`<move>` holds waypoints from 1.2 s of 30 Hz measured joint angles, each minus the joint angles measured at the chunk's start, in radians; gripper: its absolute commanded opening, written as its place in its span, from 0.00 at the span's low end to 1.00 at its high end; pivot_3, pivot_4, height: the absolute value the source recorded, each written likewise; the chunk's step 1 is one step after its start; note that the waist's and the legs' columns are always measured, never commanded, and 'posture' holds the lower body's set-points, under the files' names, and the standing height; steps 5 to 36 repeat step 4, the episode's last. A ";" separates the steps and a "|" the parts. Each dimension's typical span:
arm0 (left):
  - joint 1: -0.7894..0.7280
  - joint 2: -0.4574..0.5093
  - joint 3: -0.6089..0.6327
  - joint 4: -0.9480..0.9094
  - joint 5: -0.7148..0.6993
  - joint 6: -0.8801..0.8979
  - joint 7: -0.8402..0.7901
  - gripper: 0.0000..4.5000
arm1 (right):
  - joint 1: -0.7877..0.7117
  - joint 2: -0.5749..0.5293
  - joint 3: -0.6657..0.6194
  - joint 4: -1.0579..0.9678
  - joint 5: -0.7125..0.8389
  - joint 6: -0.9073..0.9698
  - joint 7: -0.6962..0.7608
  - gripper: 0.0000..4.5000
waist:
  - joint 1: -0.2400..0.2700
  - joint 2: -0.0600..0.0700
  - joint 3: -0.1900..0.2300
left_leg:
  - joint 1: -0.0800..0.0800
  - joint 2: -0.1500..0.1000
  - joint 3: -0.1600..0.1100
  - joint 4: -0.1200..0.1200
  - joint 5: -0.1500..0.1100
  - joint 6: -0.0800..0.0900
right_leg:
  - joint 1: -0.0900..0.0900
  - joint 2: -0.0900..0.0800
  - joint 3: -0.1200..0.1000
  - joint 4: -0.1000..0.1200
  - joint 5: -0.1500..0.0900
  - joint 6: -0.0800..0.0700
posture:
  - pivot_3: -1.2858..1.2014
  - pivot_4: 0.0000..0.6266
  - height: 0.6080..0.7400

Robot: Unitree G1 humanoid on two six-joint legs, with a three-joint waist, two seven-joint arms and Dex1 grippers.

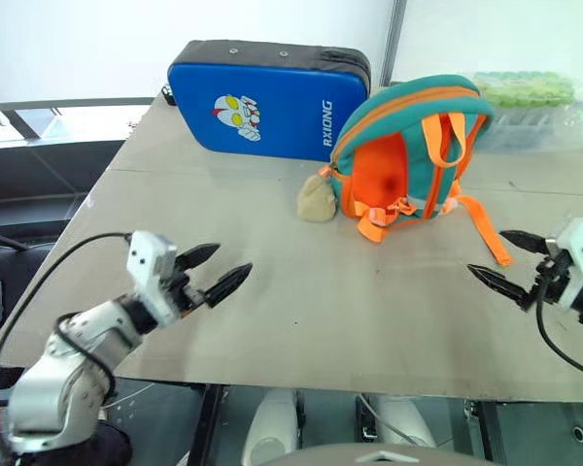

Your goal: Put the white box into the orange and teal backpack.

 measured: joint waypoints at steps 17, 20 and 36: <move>0.058 0.009 0.038 -0.005 0.002 -0.018 -0.019 0.99 | 0.086 -0.014 -0.058 0.026 -0.018 -0.046 0.058 1.00 | 0.003 0.000 0.000 | 0.001 0.000 0.000 0.000 0.000 0.000 | 0.001 0.000 0.000 0.000 0.000 0.000 | 0.52 0.24 1.00; 0.058 0.009 0.038 -0.005 0.002 -0.018 -0.019 0.99 | 0.086 -0.014 -0.058 0.026 -0.018 -0.046 0.058 1.00 | 0.003 0.000 0.000 | 0.001 0.000 0.000 0.000 0.000 0.000 | 0.001 0.000 0.000 0.000 0.000 0.000 | 0.52 0.24 1.00; 0.058 0.009 0.038 -0.005 0.002 -0.018 -0.019 0.99 | 0.086 -0.014 -0.058 0.026 -0.018 -0.046 0.058 1.00 | 0.003 0.000 0.000 | 0.001 0.000 0.000 0.000 0.000 0.000 | 0.001 0.000 0.000 0.000 0.000 0.000 | 0.52 0.24 1.00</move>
